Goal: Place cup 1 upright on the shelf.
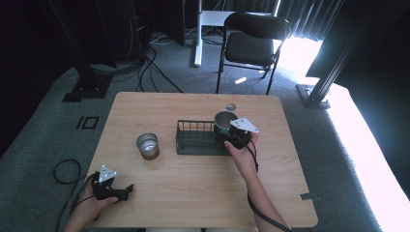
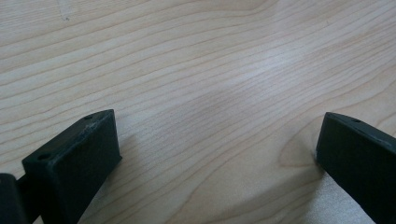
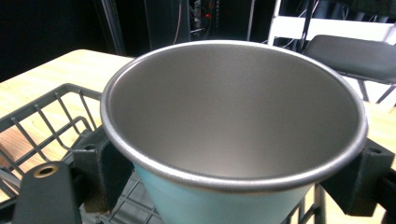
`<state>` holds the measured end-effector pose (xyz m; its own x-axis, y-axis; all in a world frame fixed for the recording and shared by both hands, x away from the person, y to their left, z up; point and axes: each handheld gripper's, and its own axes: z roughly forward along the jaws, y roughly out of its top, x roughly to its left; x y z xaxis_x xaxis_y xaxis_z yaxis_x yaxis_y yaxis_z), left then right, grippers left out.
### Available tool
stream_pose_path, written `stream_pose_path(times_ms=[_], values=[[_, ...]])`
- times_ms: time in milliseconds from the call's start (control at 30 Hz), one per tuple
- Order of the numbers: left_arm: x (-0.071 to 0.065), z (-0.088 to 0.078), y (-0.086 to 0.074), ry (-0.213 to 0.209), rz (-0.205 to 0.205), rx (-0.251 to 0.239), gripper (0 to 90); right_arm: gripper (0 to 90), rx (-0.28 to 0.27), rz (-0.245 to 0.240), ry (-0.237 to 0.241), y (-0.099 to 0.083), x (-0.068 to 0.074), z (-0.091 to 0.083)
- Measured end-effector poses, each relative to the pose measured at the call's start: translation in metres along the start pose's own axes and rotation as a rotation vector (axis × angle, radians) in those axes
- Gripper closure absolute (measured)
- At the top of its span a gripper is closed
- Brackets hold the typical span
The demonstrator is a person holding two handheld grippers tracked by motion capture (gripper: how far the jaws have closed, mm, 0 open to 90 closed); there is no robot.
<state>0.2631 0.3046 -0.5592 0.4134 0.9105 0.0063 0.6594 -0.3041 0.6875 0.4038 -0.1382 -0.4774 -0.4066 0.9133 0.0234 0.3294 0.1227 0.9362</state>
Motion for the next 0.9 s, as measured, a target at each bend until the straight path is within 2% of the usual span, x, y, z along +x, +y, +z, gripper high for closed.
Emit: stream_pose_path(times_ms=[200, 467, 633, 900], values=[[0.0, 0.0, 0.0, 0.0, 0.0, 0.0, 0.5, 14.3, -0.003, -0.023, -0.005, -0.006, 0.001, 0.001], [0.0, 0.0, 0.0, 0.0, 0.0, 0.0, 0.5, 13.9, -0.014, -0.024, 0.006, -0.008, 0.0, 0.0], [0.0, 0.0, 0.0, 0.0, 0.0, 0.0, 0.5, 11.3, -0.019, -0.08, -0.031, -0.006, 0.004, -0.004], [0.0, 0.0, 0.0, 0.0, 0.0, 0.0, 0.5, 10.8, 0.001, -0.063, 0.002, -0.01, 0.0, -0.014]])
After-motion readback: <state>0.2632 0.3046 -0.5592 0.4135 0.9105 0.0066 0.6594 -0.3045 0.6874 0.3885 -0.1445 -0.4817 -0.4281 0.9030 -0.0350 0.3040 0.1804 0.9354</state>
